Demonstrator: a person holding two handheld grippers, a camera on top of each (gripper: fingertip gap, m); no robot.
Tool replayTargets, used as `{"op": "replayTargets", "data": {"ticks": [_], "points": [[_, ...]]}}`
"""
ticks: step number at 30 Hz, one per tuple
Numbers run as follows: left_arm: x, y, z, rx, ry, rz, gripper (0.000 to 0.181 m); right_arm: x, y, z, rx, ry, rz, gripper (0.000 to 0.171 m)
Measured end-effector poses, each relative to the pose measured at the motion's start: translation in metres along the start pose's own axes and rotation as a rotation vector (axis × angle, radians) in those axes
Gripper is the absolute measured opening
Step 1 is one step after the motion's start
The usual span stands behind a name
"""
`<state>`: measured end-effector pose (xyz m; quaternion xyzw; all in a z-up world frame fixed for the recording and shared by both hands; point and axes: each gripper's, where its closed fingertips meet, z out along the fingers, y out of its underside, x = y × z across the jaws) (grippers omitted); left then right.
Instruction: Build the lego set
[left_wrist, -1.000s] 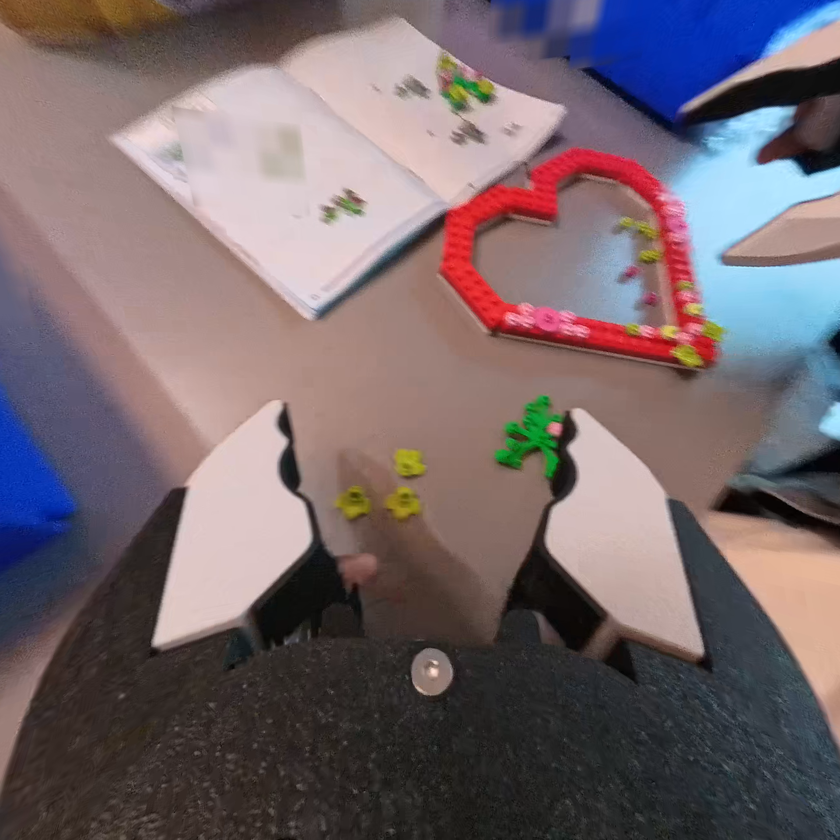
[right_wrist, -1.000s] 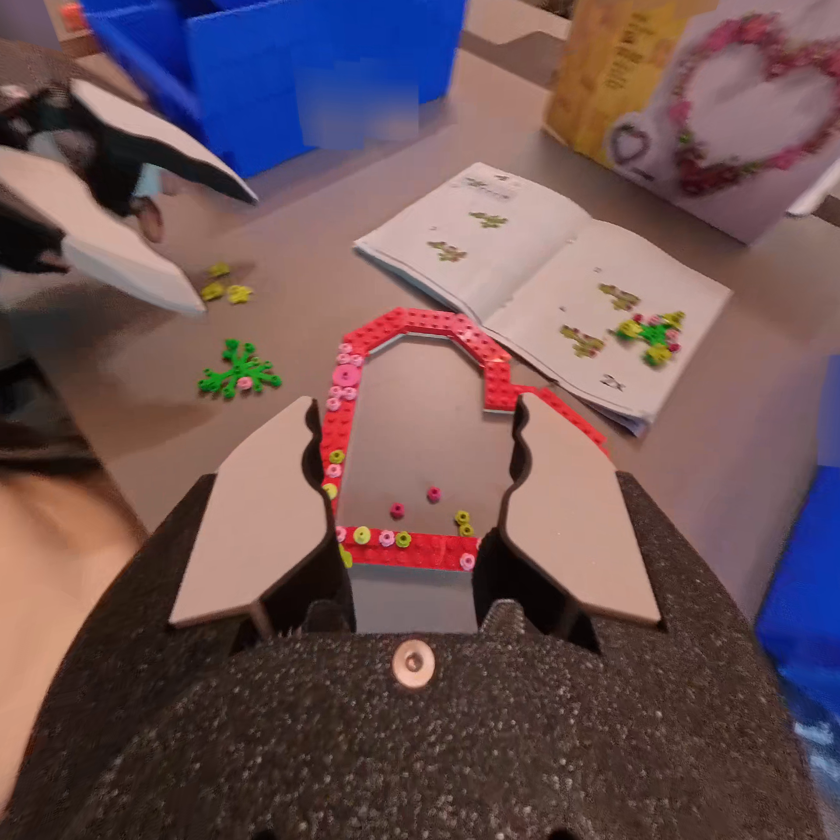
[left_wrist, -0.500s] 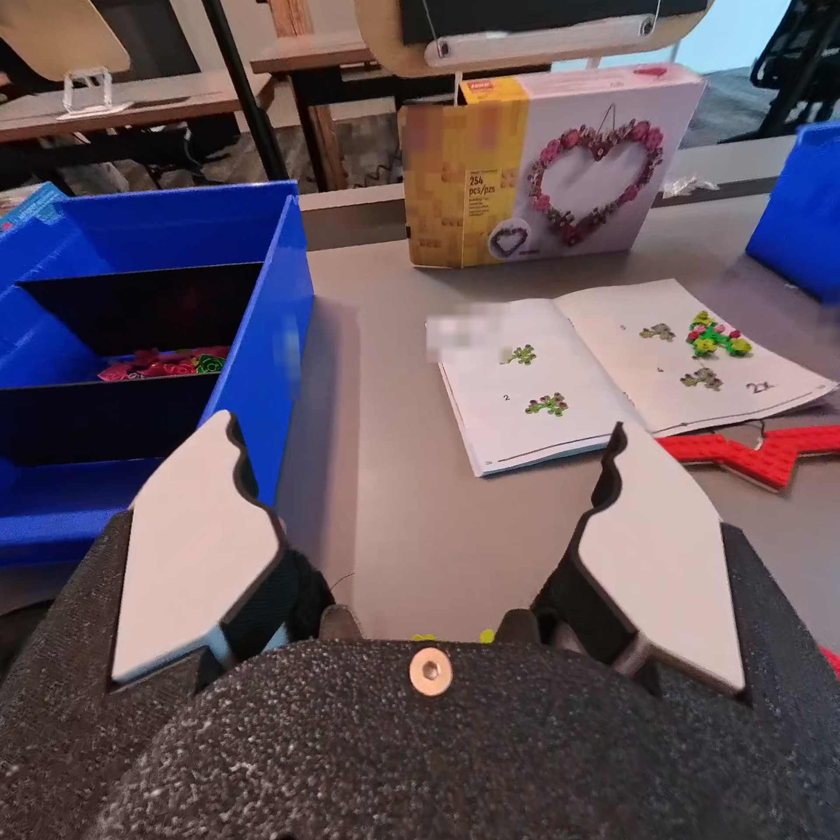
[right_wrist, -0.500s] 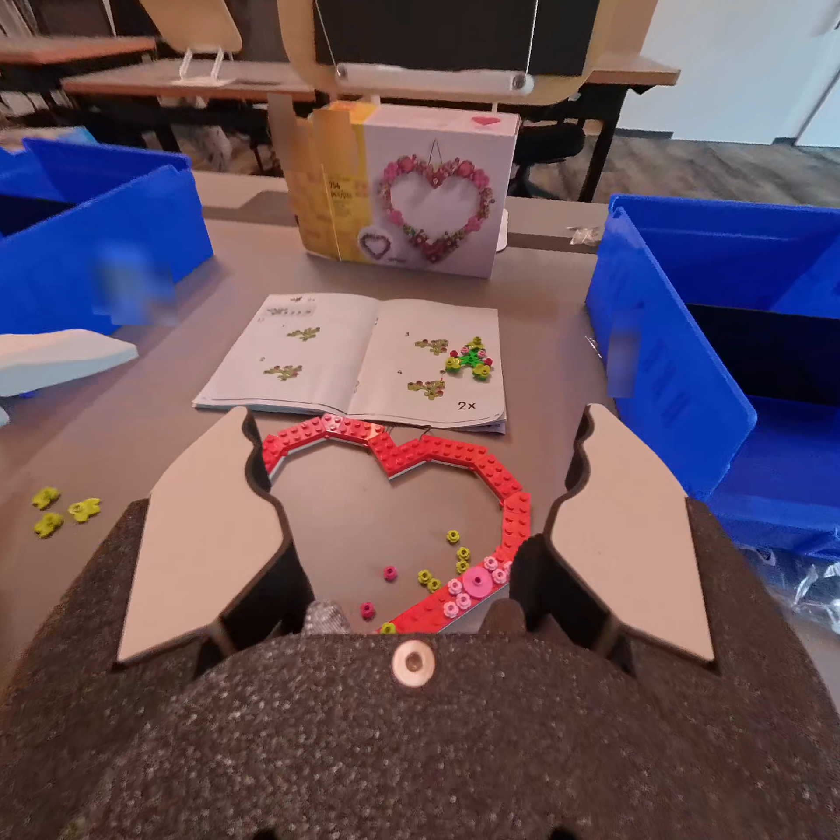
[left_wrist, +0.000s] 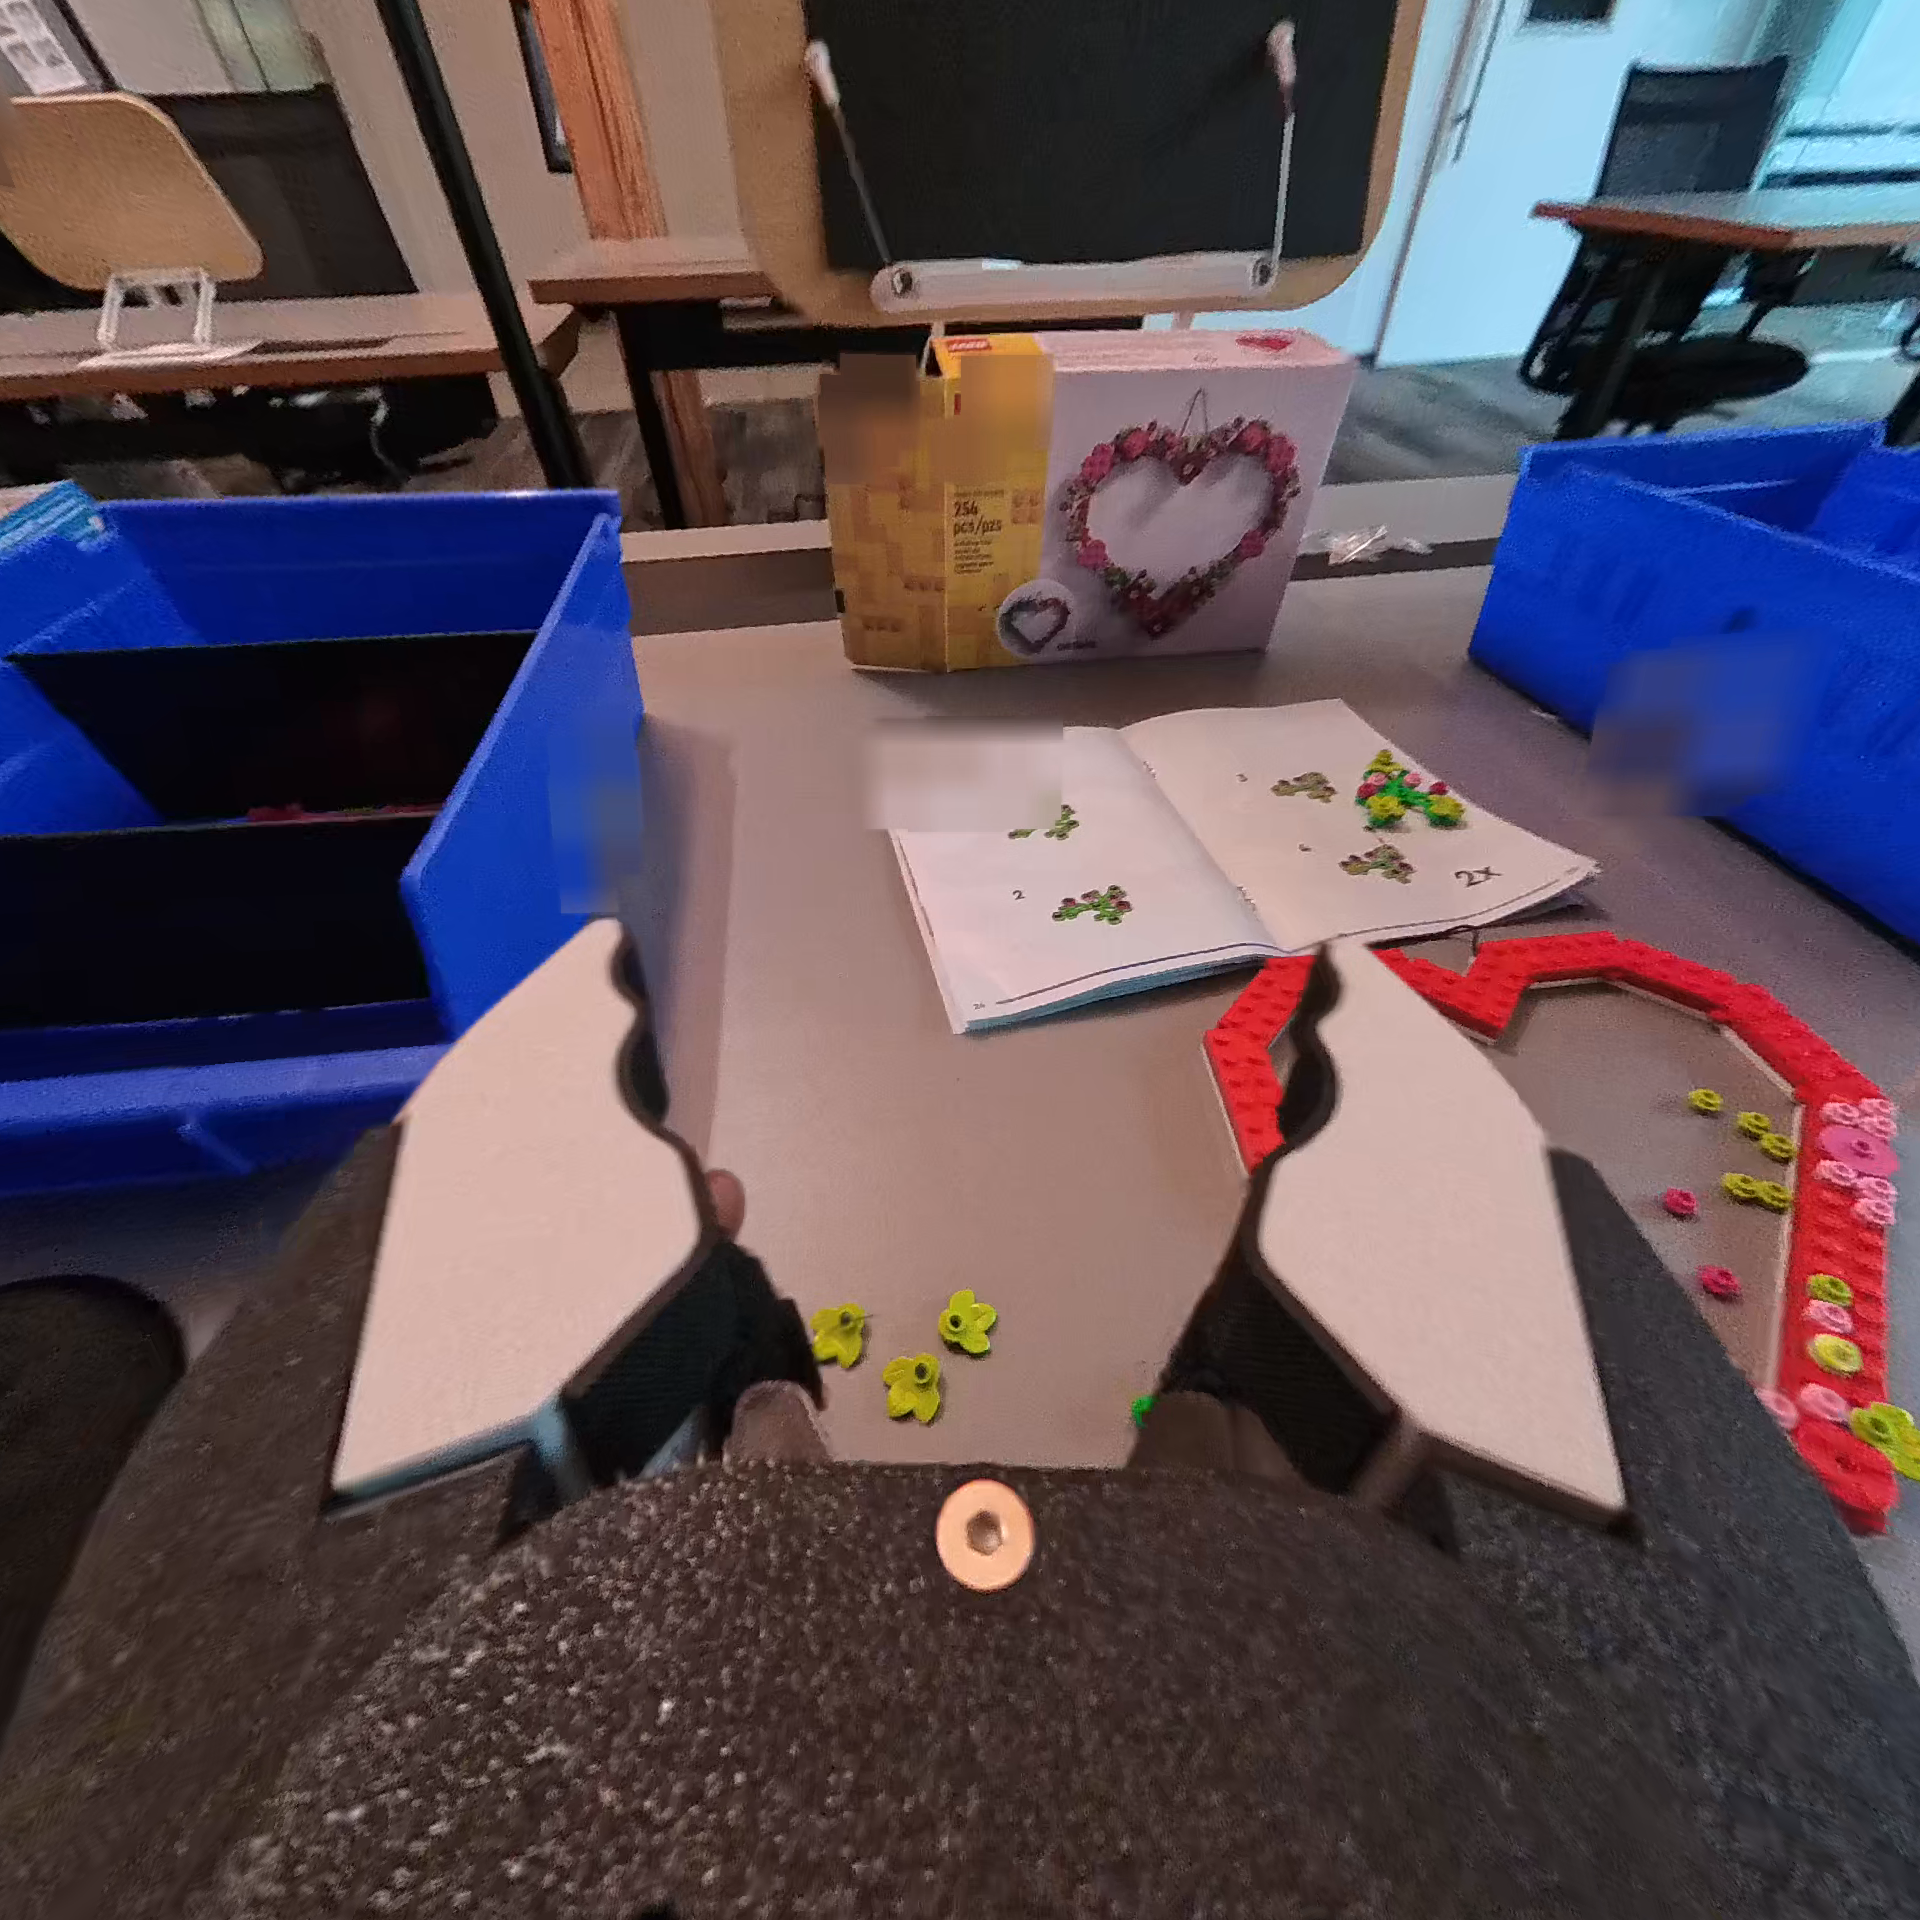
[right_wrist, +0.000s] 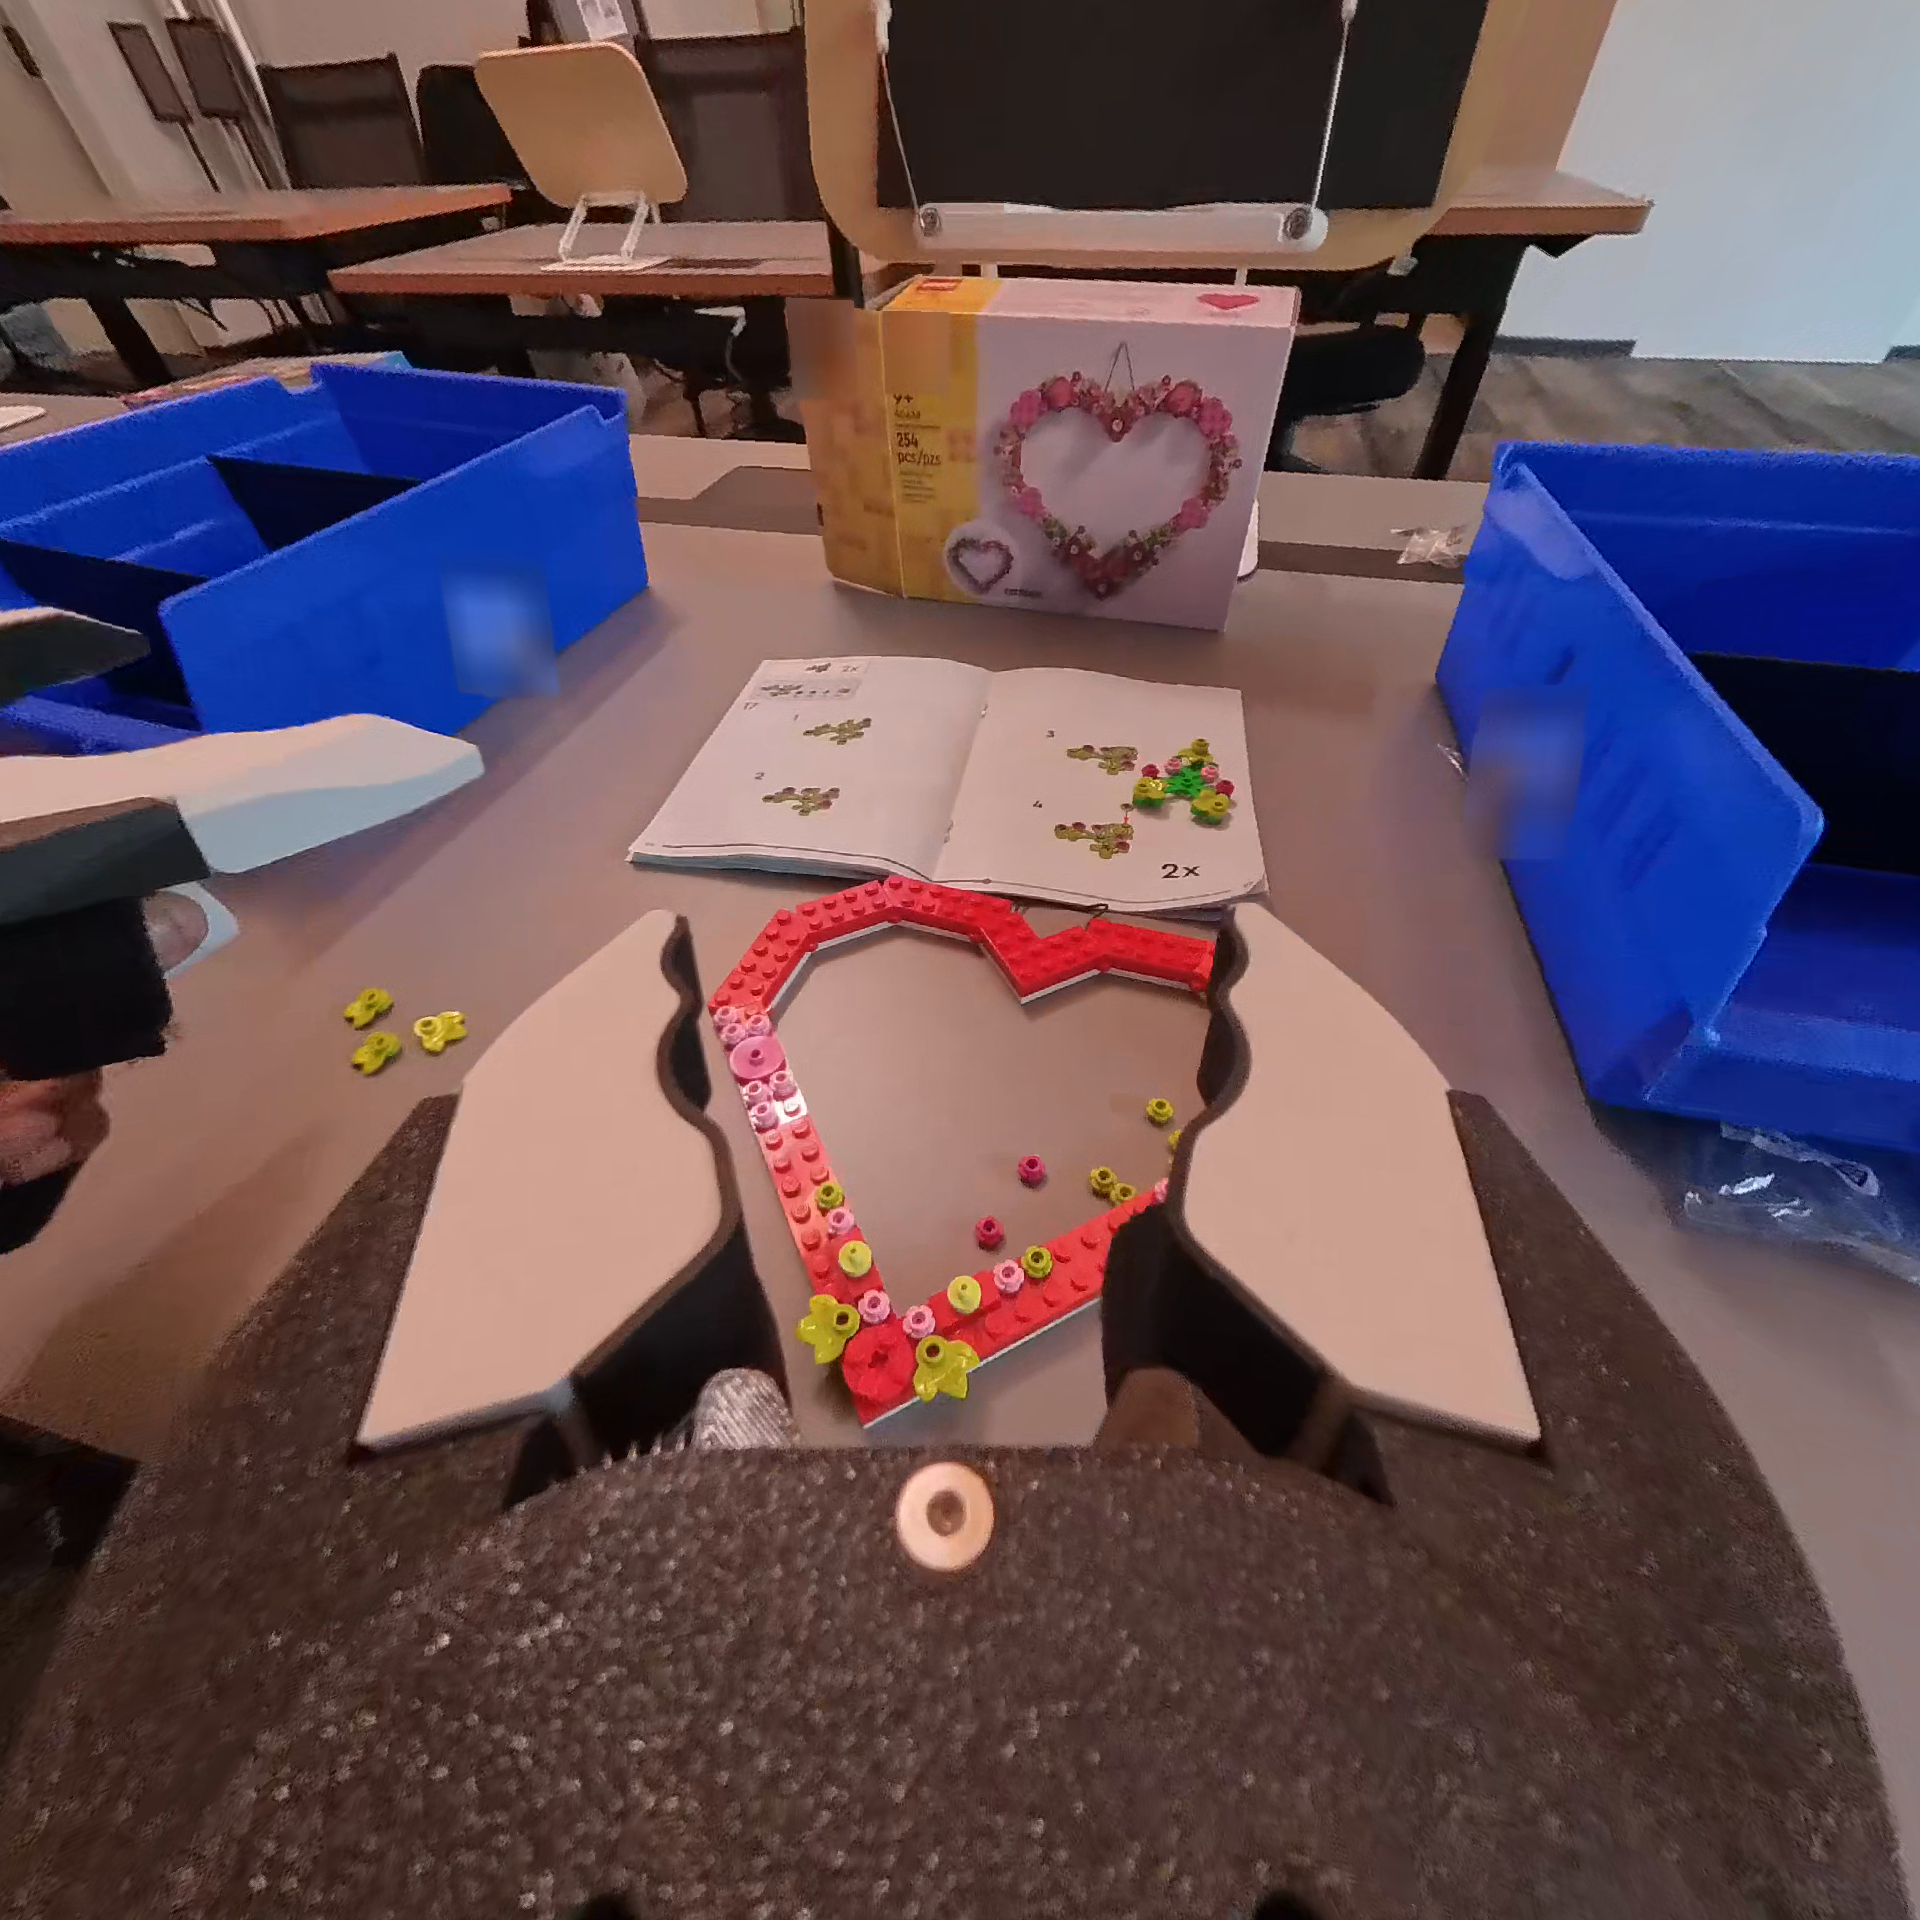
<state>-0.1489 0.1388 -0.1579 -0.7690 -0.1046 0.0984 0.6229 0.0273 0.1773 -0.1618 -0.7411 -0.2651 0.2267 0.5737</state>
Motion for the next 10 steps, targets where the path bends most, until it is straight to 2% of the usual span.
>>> {"op": "replayTargets", "data": {"ticks": [3, 10], "points": [[0.005, -0.002, -0.001, 0.075, 0.030, 0.017, 0.093, 0.003, 0.007, 0.005, -0.027, -0.009, -0.001, 0.091], [0.004, 0.018, 0.013, 0.020, 0.058, -0.015, 0.090, 0.023, 0.022, 0.020, -0.094, -0.024, 0.027, 0.087]]}}
